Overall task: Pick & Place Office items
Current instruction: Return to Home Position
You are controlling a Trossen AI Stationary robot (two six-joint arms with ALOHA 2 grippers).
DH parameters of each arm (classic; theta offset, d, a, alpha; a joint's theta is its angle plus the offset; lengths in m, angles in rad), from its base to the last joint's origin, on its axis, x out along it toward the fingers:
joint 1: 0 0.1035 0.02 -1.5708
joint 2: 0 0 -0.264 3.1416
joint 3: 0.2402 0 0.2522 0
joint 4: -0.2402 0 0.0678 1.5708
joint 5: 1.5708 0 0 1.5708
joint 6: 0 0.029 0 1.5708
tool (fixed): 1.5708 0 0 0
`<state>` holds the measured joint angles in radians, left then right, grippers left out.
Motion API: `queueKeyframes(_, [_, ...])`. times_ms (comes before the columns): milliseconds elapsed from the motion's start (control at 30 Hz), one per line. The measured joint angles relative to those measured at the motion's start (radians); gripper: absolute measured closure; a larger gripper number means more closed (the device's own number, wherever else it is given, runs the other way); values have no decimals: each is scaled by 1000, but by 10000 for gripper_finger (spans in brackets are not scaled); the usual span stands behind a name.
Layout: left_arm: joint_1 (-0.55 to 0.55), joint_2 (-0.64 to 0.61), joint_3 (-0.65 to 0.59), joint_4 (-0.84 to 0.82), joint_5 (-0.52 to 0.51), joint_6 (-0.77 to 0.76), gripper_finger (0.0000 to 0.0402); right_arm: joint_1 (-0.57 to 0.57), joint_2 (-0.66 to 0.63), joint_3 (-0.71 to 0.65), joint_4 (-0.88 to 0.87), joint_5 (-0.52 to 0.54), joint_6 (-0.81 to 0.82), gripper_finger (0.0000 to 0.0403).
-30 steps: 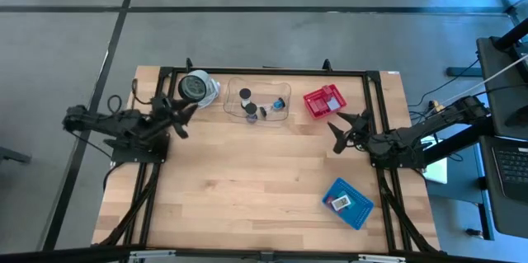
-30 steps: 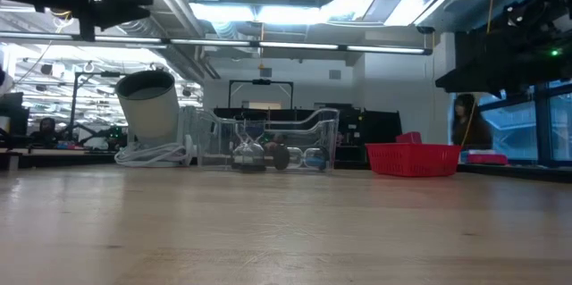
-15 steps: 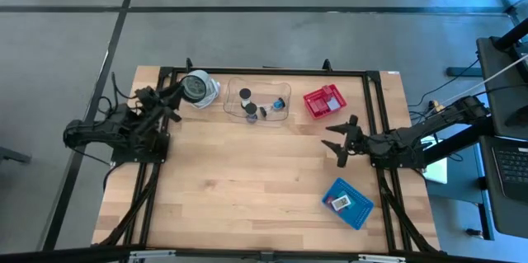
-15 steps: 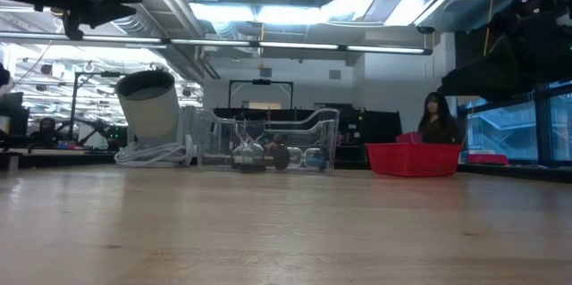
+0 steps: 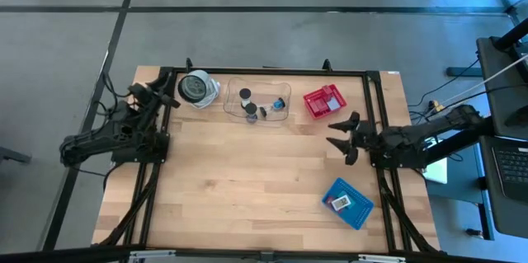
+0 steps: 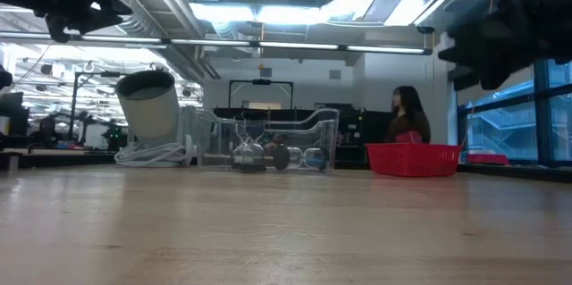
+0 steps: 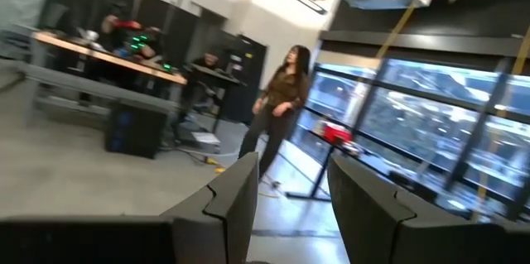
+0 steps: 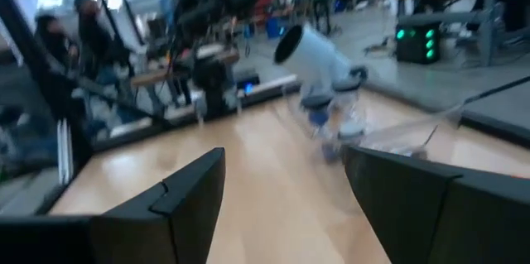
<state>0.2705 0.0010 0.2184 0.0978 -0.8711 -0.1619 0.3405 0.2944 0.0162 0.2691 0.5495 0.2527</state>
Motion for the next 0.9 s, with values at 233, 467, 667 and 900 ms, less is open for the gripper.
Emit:
queueKeyframes(233, [111,0,0,0,0,0,258,-125,-126,0,-1,0,0,150])
queueKeyframes(467, [191,0,0,0,0,0,258,-284,-217,0,-1,0,0,150])
queueKeyframes(667, [261,0,0,0,0,0,258,-417,-291,0,-1,0,0,150])
queueKeyframes(900, [319,0,-1,0,-1,0,258,-545,-295,1,-5,9,-1,150])
